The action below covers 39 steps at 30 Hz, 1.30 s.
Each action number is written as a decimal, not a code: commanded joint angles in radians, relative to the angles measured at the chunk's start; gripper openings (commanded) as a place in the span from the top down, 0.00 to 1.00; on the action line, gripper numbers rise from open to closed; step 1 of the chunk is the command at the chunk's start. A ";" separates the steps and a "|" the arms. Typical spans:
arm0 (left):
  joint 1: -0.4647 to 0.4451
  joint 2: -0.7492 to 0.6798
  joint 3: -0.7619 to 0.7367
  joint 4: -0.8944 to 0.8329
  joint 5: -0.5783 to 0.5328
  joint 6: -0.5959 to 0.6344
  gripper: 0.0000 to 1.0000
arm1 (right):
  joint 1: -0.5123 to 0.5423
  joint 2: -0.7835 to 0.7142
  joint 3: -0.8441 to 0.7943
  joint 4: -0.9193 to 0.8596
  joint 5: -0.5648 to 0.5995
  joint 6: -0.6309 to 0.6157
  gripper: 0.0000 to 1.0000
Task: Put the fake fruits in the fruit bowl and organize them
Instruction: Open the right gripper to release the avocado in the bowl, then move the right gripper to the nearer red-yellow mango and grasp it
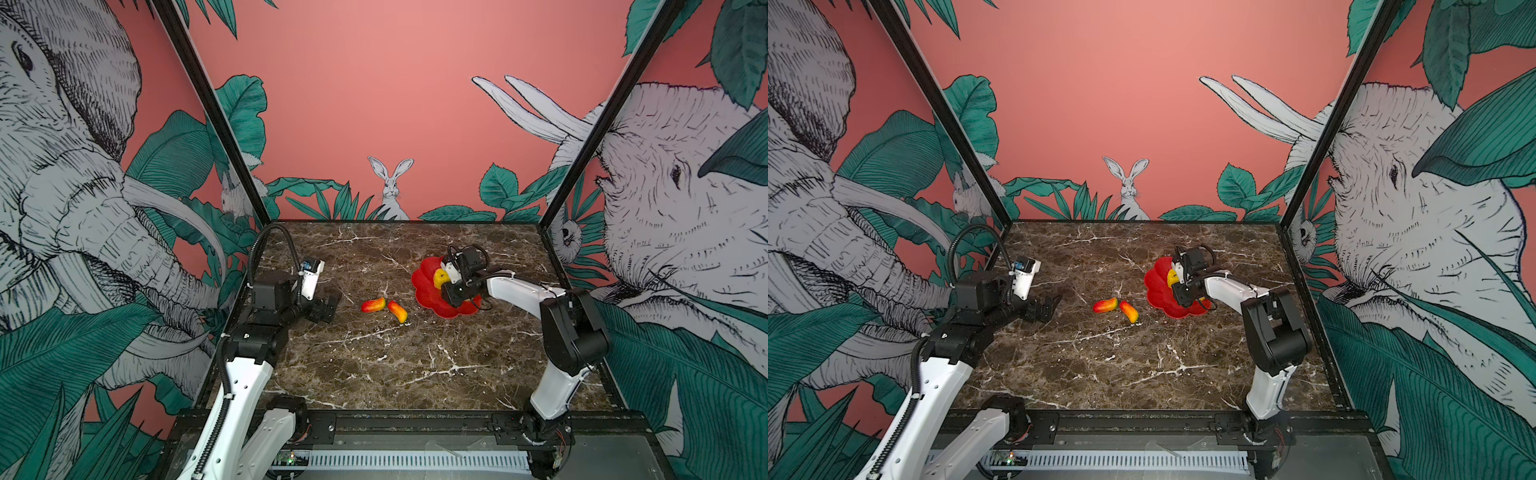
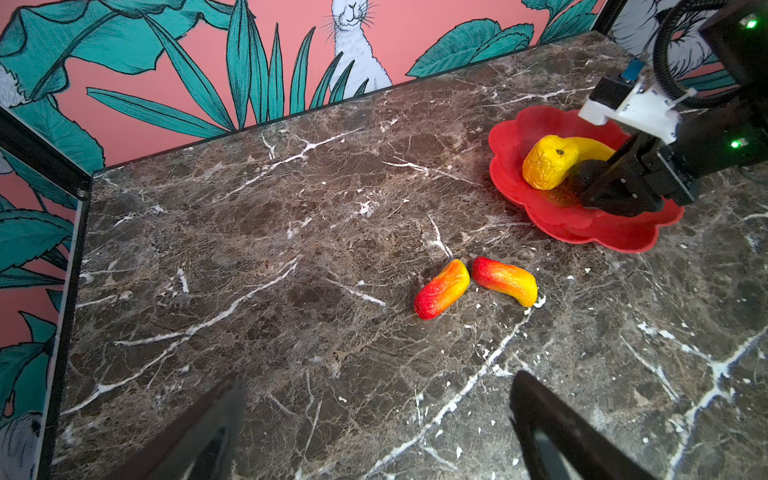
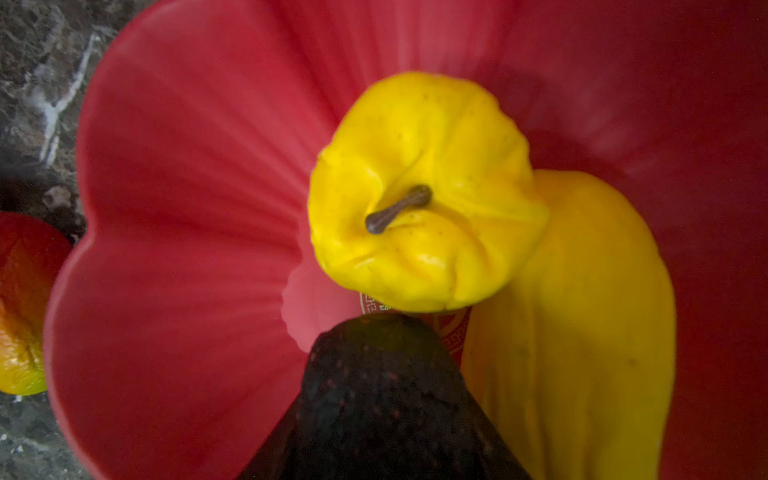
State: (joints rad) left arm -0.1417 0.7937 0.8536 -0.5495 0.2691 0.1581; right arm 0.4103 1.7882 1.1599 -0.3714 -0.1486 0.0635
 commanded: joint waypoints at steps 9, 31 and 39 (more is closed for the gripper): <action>0.002 -0.012 0.002 -0.013 -0.001 0.004 0.00 | -0.001 -0.064 0.030 -0.048 0.016 -0.009 0.32; 0.001 -0.017 0.001 -0.013 -0.001 0.005 0.00 | 0.302 -0.096 0.204 -0.145 -0.079 -0.126 0.00; 0.001 -0.020 0.001 -0.013 -0.001 0.004 0.00 | 0.419 0.077 0.332 -0.166 -0.085 -0.167 0.01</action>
State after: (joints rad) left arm -0.1413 0.7898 0.8536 -0.5495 0.2687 0.1581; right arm 0.8040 1.8233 1.4555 -0.5316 -0.2226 -0.0765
